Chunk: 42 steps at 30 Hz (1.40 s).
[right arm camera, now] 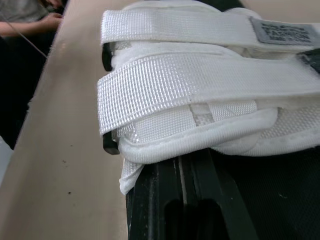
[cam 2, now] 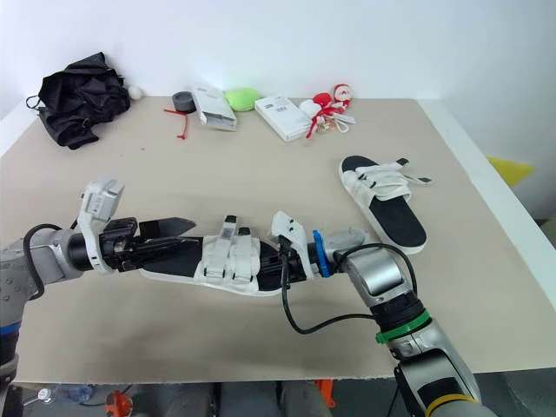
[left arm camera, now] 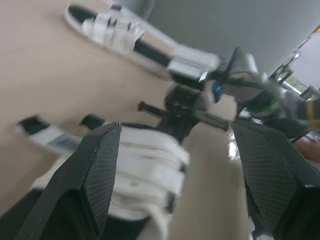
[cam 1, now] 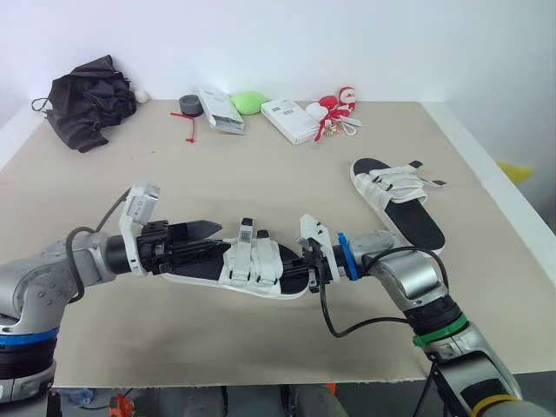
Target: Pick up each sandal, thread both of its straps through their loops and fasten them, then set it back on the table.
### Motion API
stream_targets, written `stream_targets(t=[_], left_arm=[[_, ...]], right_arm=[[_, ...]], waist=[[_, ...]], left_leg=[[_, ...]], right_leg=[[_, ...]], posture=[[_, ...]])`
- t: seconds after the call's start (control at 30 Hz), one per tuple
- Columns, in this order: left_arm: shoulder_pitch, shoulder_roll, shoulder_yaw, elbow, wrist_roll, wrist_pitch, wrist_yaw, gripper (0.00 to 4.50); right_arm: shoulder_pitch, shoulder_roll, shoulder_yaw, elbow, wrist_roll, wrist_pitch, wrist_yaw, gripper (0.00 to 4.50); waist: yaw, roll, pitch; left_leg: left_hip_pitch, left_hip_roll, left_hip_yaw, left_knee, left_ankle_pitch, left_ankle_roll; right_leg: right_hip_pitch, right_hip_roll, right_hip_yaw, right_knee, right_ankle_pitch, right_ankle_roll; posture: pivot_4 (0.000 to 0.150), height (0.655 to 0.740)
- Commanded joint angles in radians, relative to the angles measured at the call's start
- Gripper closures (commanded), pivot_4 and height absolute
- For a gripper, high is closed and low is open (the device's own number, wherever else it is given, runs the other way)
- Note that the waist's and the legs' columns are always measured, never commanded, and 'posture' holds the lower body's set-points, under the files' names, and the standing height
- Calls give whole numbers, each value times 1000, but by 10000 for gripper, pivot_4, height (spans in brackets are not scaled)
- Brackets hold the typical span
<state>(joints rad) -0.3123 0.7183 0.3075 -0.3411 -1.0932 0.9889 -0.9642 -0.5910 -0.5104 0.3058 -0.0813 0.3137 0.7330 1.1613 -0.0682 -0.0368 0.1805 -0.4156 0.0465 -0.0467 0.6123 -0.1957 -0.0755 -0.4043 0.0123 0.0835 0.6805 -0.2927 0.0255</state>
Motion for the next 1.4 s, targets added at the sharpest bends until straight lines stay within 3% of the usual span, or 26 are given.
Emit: stream_targets(t=[0.03, 0.27, 0.6, 1.1, 1.37, 1.4], left_arm=[[78, 75, 32, -113, -8, -21, -42, 8487], [171, 103, -44, -133, 171, -190, -78, 8487], [287, 136, -144, -74, 389, -384, -166, 8487], [143, 35, -366, 69, 526, -494, -209, 8487], [56, -64, -486, 191, 688, -634, -175, 8487], [49, -81, -490, 212, 710, -659, -159, 13749]], right_arm=[[-21, -54, -82, -111, 53, 61, -24, 45000], [-33, -160, -146, -178, 99, 79, -16, 45000], [129, -295, -304, -306, 264, 142, -10, 45000], [265, -288, -404, -474, 423, 234, -203, 45000], [282, -284, -397, -486, 438, 216, -255, 45000], [279, -284, -394, -484, 438, 214, -259, 45000]], waist=[[0, 1, 0], [6, 5, 4], [20, 5, 5], [24, 5, 5], [27, 7, 3], [29, 7, 3]], left_leg=[[-4, 0, 0, 1, 0, 1], [-6, 0, -1, 1, -4, 5], [-7, 0, 0, 4, -5, 7], [-7, 0, 0, 10, -5, 8], [-7, -1, 0, 13, -5, 8], [-7, -1, 0, 14, -5, 8]], right_leg=[[-4, 0, 0, 0, 0, 0], [-5, 0, -1, 0, 0, -6], [-4, 0, -1, 0, 0, -5], [-2, 1, -1, 1, 0, 0], [0, 0, -1, 2, 2, -1], [0, 0, -1, 2, 2, 0]], posture=[[1500, 7400], [1500, 7400], [1500, 7400], [1500, 7400], [1500, 7400], [1500, 7400]])
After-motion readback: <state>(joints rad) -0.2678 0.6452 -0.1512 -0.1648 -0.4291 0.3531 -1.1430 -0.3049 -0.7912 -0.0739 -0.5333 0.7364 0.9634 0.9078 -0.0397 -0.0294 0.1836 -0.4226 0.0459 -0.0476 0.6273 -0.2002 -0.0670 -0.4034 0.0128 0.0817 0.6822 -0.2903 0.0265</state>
